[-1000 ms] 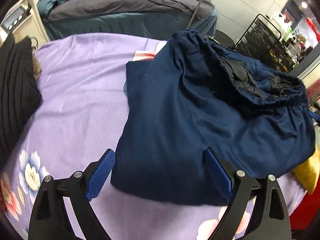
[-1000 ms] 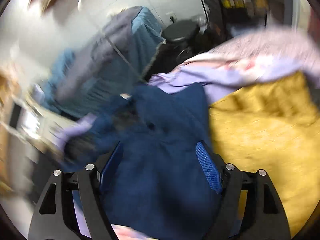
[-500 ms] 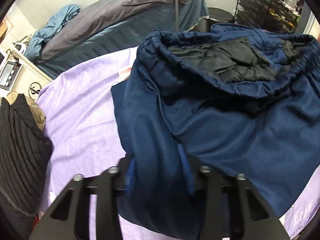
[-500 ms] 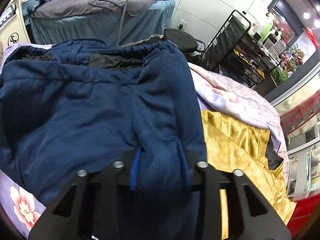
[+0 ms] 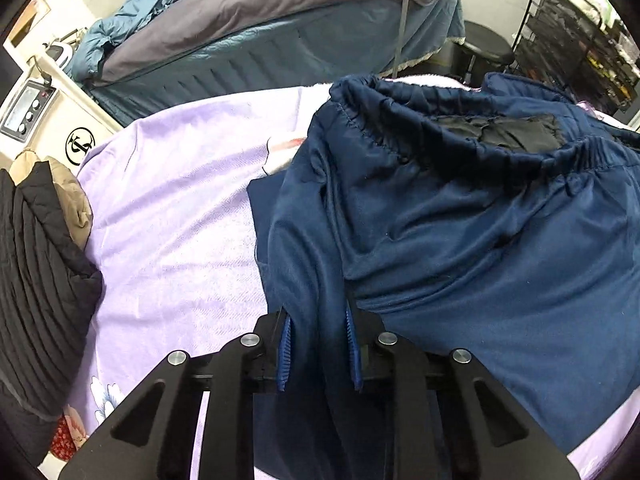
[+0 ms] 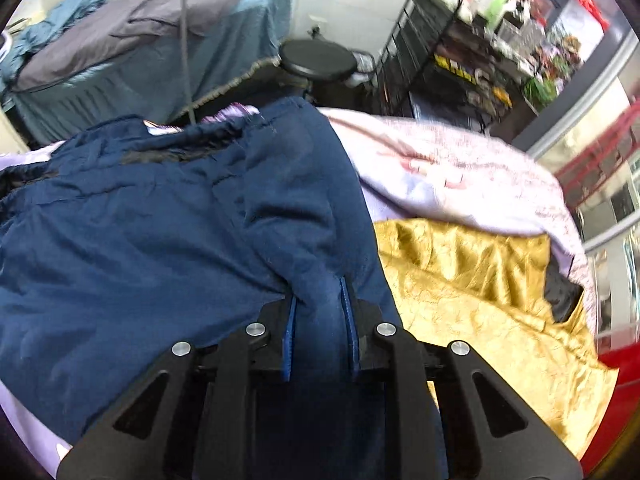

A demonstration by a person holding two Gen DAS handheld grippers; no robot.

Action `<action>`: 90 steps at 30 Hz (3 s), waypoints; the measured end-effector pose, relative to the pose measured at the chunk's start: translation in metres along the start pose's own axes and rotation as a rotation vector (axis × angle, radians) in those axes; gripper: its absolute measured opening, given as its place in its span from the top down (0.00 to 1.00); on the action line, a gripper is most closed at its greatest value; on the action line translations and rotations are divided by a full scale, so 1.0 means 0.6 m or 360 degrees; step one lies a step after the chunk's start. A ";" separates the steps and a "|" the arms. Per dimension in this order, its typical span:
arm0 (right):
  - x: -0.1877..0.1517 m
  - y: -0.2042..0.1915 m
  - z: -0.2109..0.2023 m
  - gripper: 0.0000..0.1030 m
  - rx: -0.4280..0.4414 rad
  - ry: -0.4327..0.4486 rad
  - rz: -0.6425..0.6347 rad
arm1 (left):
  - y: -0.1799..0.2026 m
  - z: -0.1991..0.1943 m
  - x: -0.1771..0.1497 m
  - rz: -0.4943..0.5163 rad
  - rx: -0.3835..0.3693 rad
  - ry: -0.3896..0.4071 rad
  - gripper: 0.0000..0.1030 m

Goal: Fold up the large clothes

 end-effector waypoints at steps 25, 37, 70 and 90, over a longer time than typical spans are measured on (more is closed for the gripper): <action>-0.012 0.020 -0.023 0.23 -0.0068 0.0062 0.0002 | -0.101 -0.039 -0.017 -0.0386 -0.0177 0.0106 0.17; -0.060 0.053 0.010 0.06 0.0546 -0.0078 0.0326 | -0.043 0.016 -0.041 -0.0315 -0.0428 -0.0102 0.12; -0.001 -0.120 -0.169 0.76 0.1025 0.0175 0.0206 | 0.002 -0.060 -0.043 -0.0474 -0.0983 -0.0103 0.76; -0.063 0.155 -0.486 0.81 0.0810 0.0766 0.0509 | 0.336 -0.423 0.063 0.0090 -0.1432 0.0304 0.79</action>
Point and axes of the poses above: each gripper's, at about its wrist camera, not at the fingertips, and z roughly the way its jaws point, y to its right, x to its top, the point moved 10 cm from there along z, roughly the way its jaws point, and after that the axes turned 6 degrees about -z, right-handed, at the moved point
